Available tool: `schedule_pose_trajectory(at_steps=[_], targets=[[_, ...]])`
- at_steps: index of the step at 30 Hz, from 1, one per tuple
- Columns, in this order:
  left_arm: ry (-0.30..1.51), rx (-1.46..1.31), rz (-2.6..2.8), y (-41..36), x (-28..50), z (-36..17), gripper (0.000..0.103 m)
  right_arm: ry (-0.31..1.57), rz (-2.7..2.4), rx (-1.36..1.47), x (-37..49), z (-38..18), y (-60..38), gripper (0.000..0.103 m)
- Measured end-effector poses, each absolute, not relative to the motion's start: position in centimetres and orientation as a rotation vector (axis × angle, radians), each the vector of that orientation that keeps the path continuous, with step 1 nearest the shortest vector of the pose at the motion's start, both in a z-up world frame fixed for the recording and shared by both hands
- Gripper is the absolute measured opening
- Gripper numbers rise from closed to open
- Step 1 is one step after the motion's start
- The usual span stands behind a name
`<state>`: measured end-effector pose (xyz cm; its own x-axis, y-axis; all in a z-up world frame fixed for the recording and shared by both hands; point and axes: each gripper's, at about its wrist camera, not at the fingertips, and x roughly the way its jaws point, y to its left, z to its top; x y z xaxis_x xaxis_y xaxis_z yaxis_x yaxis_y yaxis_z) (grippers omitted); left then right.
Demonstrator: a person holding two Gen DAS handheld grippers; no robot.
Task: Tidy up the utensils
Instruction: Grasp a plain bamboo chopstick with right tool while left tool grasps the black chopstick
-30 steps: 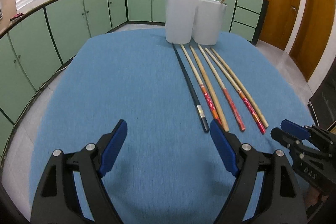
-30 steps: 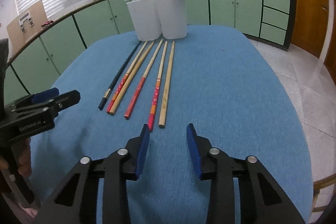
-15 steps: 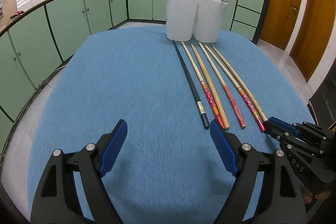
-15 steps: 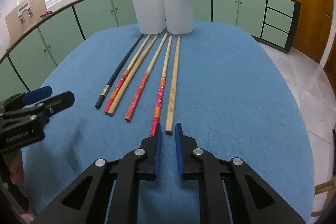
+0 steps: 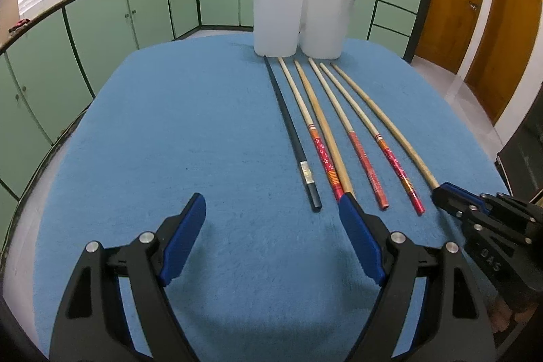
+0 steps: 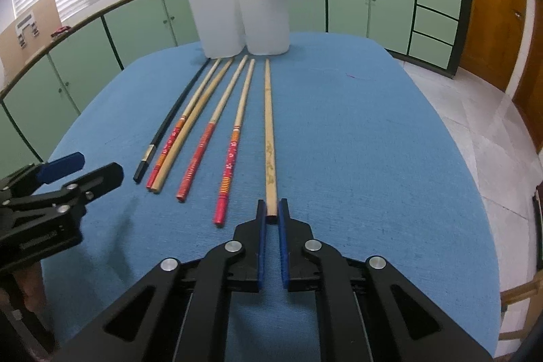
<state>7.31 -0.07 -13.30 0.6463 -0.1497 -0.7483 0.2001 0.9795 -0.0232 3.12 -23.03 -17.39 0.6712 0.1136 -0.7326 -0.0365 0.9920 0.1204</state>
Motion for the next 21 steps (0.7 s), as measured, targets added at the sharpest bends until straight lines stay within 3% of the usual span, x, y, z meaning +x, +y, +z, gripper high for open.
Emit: schedule_pose_trajectory(at_steps=[13,16,18,20,21], targets=[[0.904,0.066,-0.157,-1.5,8.7,-14.9,0.055,0.829,0.104,0.141,3.2,-17.6,-23.7,0.007],[0.897,0.075,-0.168,-2.0,8.5,-14.8,0.039,0.831,0.101,0.143,3.3,-17.6,-23.7,0.007],[0.896,0.079,-0.186,-2.3,8.3,-14.7,0.019,0.832,0.099,0.139,3.3,-17.6,-23.6,0.007],[0.897,0.081,-0.207,-2.8,8.2,-14.7,0.007,0.832,0.096,0.135,3.4,-17.6,-23.5,0.007],[0.898,0.084,-0.212,-2.9,8.1,-14.7,0.007,0.832,0.095,0.134,3.4,-17.6,-23.5,0.007]])
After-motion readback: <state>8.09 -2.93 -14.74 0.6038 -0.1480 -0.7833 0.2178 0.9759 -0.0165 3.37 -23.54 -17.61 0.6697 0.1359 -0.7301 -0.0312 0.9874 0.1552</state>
